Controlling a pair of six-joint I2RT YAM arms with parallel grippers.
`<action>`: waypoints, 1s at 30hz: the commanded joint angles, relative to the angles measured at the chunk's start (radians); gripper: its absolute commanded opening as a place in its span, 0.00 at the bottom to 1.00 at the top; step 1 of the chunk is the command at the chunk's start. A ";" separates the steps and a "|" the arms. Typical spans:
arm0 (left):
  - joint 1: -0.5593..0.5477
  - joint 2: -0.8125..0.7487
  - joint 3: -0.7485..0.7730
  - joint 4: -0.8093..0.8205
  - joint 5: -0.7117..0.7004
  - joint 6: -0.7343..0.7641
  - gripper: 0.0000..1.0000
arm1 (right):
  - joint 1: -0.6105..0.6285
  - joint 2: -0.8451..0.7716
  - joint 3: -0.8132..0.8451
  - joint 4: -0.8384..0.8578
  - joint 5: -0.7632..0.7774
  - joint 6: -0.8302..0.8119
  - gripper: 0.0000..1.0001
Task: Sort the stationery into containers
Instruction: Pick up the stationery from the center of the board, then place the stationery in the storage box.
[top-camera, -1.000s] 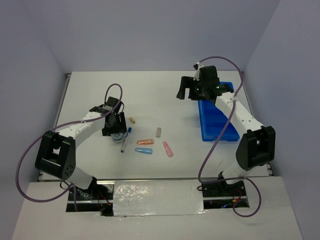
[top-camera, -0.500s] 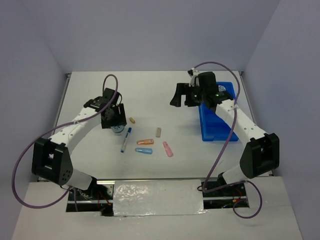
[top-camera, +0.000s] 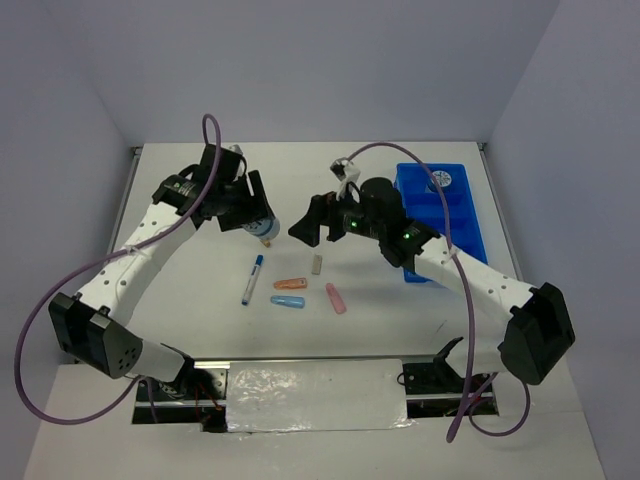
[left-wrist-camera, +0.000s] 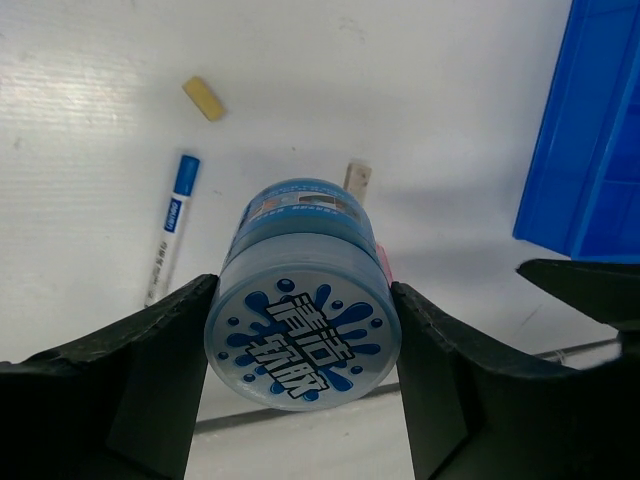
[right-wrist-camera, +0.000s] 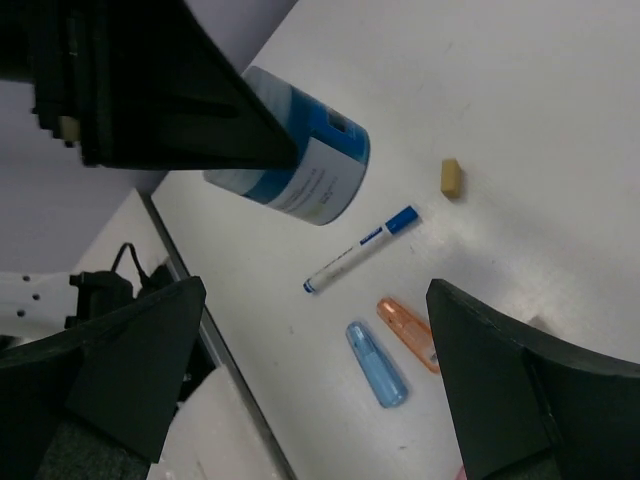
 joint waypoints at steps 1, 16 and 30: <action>-0.021 -0.007 0.046 0.006 0.022 -0.124 0.00 | -0.002 -0.072 -0.171 0.271 0.107 0.312 1.00; -0.158 0.206 0.302 0.094 -0.016 -0.214 0.00 | 0.004 -0.378 -0.291 0.099 0.525 0.439 1.00; -0.225 0.800 0.759 0.715 0.373 -0.094 0.00 | -0.004 -0.874 -0.105 -0.805 0.965 0.528 1.00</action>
